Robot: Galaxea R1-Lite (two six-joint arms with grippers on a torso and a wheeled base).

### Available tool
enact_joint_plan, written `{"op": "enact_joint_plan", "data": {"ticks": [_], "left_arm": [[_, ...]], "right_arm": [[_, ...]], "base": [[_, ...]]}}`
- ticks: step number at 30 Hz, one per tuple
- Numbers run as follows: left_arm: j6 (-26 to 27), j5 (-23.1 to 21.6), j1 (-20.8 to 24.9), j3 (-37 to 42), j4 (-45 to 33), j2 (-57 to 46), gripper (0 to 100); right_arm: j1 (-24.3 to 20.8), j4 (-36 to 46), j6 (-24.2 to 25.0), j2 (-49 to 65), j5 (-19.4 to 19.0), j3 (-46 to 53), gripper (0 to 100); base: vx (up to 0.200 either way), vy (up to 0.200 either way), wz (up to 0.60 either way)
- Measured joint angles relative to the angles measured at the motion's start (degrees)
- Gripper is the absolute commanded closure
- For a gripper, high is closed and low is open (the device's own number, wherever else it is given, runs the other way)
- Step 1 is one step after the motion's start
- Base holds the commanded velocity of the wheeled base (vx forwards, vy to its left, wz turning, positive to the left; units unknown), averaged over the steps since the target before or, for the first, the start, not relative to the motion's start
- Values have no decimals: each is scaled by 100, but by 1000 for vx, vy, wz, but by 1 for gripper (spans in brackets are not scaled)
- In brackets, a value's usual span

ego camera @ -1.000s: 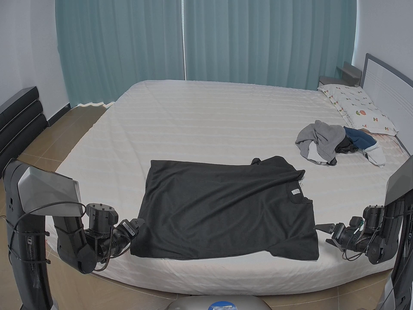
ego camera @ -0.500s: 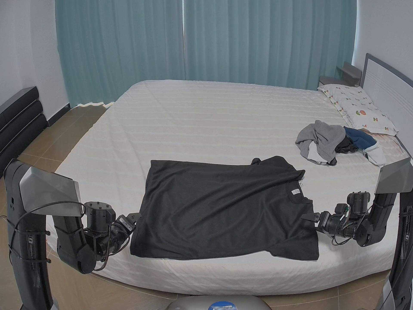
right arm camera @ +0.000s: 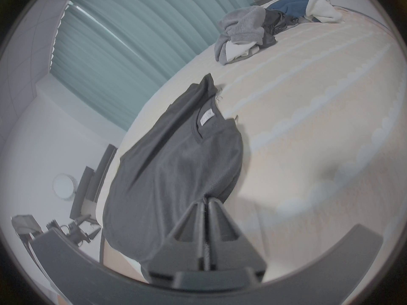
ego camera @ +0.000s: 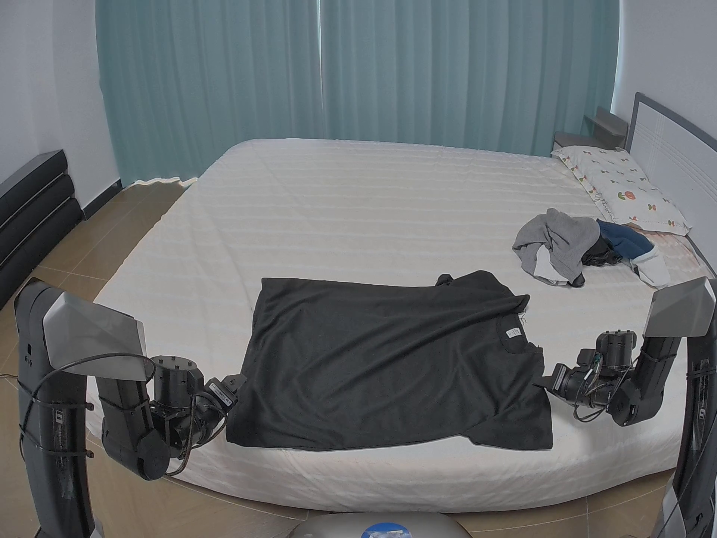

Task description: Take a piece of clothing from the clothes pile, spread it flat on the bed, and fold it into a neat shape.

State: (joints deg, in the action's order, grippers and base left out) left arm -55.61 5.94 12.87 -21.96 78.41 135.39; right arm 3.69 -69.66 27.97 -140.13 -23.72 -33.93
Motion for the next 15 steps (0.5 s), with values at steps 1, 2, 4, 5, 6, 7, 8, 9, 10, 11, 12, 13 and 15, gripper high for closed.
{"op": "enact_joint_plan", "data": {"ticks": [1,2,4,5,6,7,8,9,10,11,12,13,15], "left_arm": [[0,-2,5,5,-2,2,0],[0,-2,5,5,-2,4,0],[0,-2,5,5,0,6,0],[0,-2,5,7,0,6,0],[2,0,5,7,0,9,0],[0,0,5,7,0,11,0],[0,0,5,5,-2,11,0],[0,0,5,5,-2,13,0],[0,0,5,5,-2,13,0],[2,0,5,2,-2,13,0],[0,0,5,2,-2,13,0],[0,2,5,-1,-2,13,0],[0,2,5,-1,-2,15,0]], "right_arm": [[0,-13,112,-13,9,-72,100],[0,-28,238,-26,16,-132,100],[0,-150,569,-66,40,-286,100],[0,-229,679,-85,51,-350,100],[2,-361,800,-111,66,-408,100],[2,-530,914,-141,85,-460,100],[2,-679,1005,-168,104,-494,100],[5,-862,1087,-204,121,-524,100],[0,-1035,1147,-240,141,-551,100],[-11,-1167,1193,-276,154,-568,100],[-26,-1314,1232,-321,185,-586,100],[-43,-1453,1262,-369,224,-601,100],[-83,-1651,1292,-466,328,-645,100]], "base": [[0,0,0],[0,0,0],[0,0,0],[0,0,0],[0,0,0],[0,0,0],[0,0,0],[0,0,0],[0,0,0],[0,0,0],[0,0,0],[0,0,0],[0,0,0]]}}
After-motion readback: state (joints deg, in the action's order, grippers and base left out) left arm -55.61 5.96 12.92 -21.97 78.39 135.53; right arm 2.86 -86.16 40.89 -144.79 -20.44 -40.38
